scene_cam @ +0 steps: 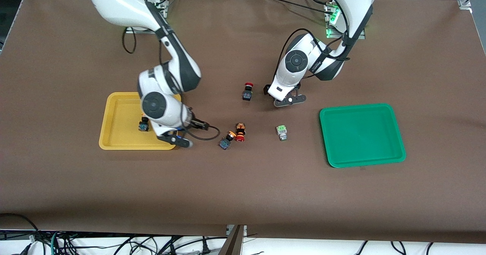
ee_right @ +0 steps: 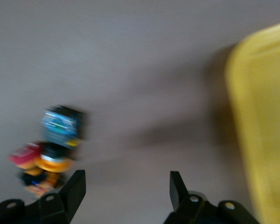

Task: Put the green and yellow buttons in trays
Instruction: 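Grasp a green button with the left gripper while the right gripper reaches another button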

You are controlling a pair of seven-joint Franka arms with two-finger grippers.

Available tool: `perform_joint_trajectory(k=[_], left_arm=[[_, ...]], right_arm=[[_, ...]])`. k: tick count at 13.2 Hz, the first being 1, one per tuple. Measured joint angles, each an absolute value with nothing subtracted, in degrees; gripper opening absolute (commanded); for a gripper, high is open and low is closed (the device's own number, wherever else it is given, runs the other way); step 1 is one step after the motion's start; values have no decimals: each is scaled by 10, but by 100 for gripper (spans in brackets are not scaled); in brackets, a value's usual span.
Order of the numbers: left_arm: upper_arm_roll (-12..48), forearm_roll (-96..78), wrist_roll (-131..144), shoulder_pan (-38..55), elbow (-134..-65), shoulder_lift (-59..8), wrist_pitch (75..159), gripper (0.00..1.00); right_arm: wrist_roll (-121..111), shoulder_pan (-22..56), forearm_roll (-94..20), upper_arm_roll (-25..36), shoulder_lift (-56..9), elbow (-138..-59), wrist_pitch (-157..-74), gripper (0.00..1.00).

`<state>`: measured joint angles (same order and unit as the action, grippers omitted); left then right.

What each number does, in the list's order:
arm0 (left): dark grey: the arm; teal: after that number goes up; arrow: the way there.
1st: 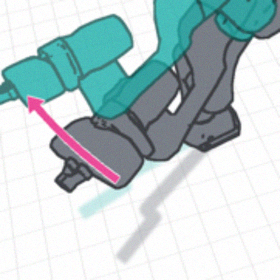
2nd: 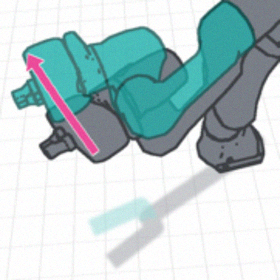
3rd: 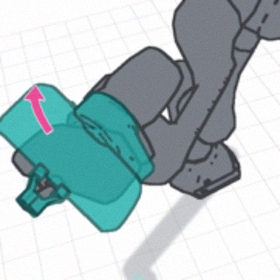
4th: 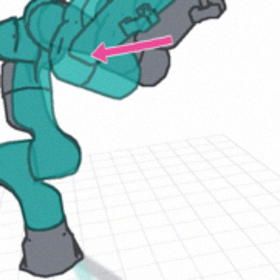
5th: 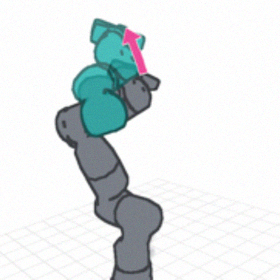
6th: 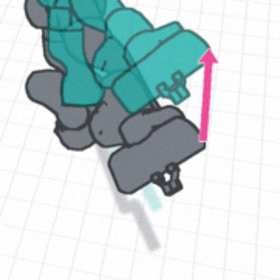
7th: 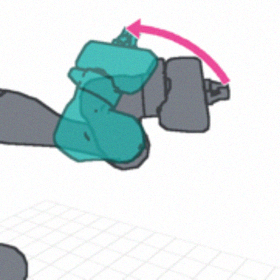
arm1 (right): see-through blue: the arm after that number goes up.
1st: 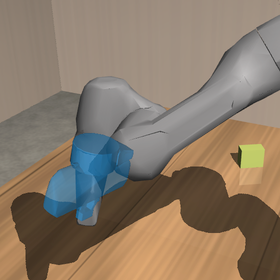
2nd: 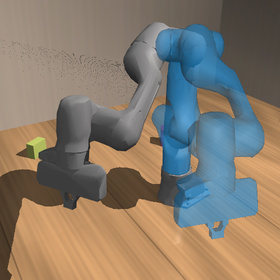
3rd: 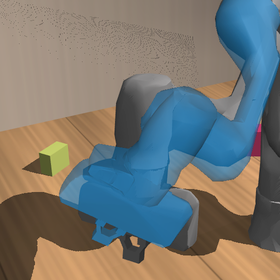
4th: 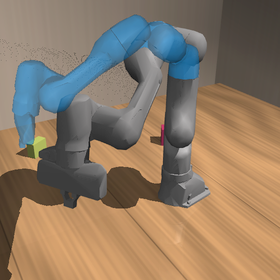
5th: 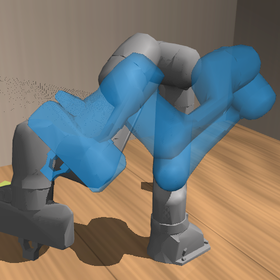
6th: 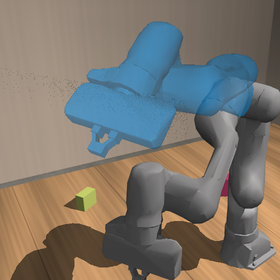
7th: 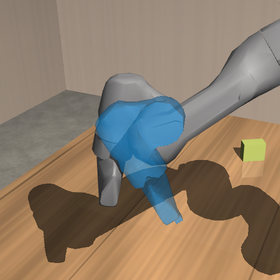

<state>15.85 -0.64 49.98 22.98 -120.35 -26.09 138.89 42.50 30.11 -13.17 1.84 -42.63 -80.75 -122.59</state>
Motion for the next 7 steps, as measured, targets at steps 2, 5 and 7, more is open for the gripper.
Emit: perform_joint_trajectory(k=[2,5,7], left_arm=[[158,-3,502,230,-1204,-267,1390,83],[158,-3,517,230,-1207,-278,1409,72],[159,-3,530,231,-1207,-286,1419,41]], right_arm=[[484,304,-144,6,-508,-709,-1269,81],[521,315,-145,-1,-567,-661,-1316,81],[534,320,-146,-1,-574,-655,-1320,81]])
